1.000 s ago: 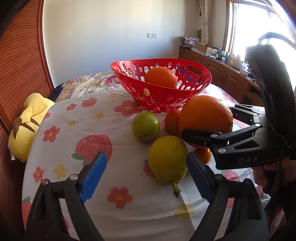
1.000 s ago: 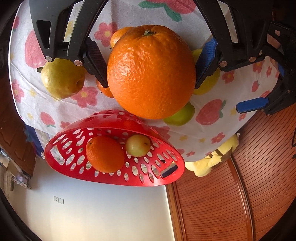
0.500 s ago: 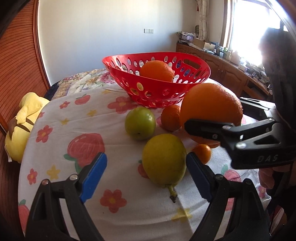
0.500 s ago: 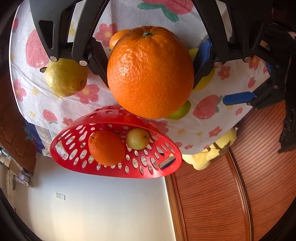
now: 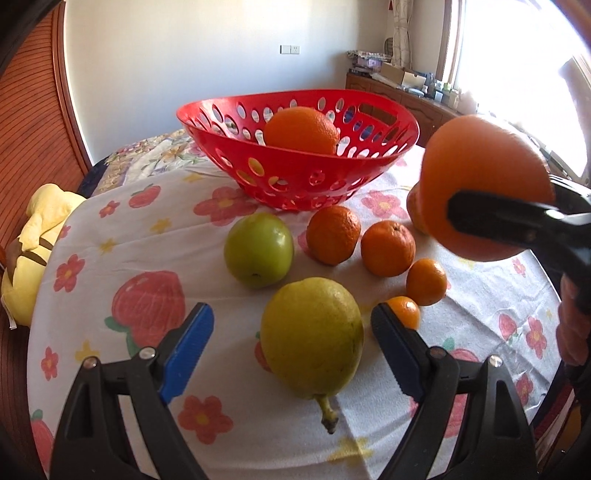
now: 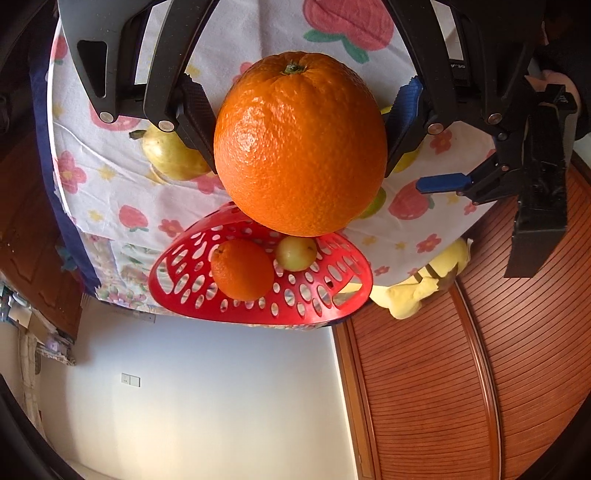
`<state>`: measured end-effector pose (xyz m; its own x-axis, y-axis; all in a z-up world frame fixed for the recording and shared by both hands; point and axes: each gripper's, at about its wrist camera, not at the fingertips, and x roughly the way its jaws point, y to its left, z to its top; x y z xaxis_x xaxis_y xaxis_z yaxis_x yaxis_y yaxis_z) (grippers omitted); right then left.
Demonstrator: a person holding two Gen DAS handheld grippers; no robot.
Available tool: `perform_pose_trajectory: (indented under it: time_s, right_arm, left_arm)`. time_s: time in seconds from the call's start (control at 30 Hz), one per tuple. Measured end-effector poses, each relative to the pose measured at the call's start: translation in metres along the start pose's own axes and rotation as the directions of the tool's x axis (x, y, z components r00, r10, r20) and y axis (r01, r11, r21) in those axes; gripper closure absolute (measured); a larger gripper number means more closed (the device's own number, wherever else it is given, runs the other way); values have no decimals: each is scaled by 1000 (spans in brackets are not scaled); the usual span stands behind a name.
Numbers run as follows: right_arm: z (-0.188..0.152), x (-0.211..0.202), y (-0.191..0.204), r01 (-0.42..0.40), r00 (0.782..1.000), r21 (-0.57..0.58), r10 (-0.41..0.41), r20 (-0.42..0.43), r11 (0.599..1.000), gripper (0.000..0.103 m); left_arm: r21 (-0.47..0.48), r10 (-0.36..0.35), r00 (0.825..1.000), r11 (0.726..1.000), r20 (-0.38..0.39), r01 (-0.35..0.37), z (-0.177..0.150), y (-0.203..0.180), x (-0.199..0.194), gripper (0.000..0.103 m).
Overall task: Organize fruits
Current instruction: 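Lift the orange with the right tool while the left tool grasps a yellow pear, then carry the orange with the right tool and the pear with the left tool to the basket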
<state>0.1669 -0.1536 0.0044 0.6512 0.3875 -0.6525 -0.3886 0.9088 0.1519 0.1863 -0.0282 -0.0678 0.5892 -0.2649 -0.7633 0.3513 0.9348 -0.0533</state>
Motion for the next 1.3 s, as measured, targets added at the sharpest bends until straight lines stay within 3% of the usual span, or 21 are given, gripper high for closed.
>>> perform_pose_trajectory:
  time_s: [0.13, 0.27, 0.53, 0.6, 0.67, 1.3]
  right_arm:
    - [-2, -3, -4, 4, 1000, 2, -4, 0, 1000, 21]
    - [-4, -5, -10, 12, 1000, 11, -12, -5, 1000, 21]
    - [-6, -6, -16, 18, 1000, 23, -18, -13, 1000, 21]
    - [-7, -6, -16, 18, 1000, 22, -17, -14, 1000, 21]
    - [-7, -6, -15, 17, 1000, 22, -16, -17, 1000, 21]
    - [1, -12, -9, 1, 1000, 10, -1, -8, 1000, 21]
  left_arm:
    - [-1, -3, 1000, 1000, -20, 3, 1, -1, 7, 19]
    - [2, -20, 999, 1000, -49, 20, 0, -1, 16, 30]
    - [2, -25, 997, 1000, -76, 25, -4, -1, 25, 31]
    - [1, -53, 995, 999, -82, 54, -4, -1, 26, 44]
    - [6, -60, 995, 998, -85, 60, -4, -3, 25, 44]
    - [-22, -45, 996, 999, 81, 47, 17, 10, -35, 45]
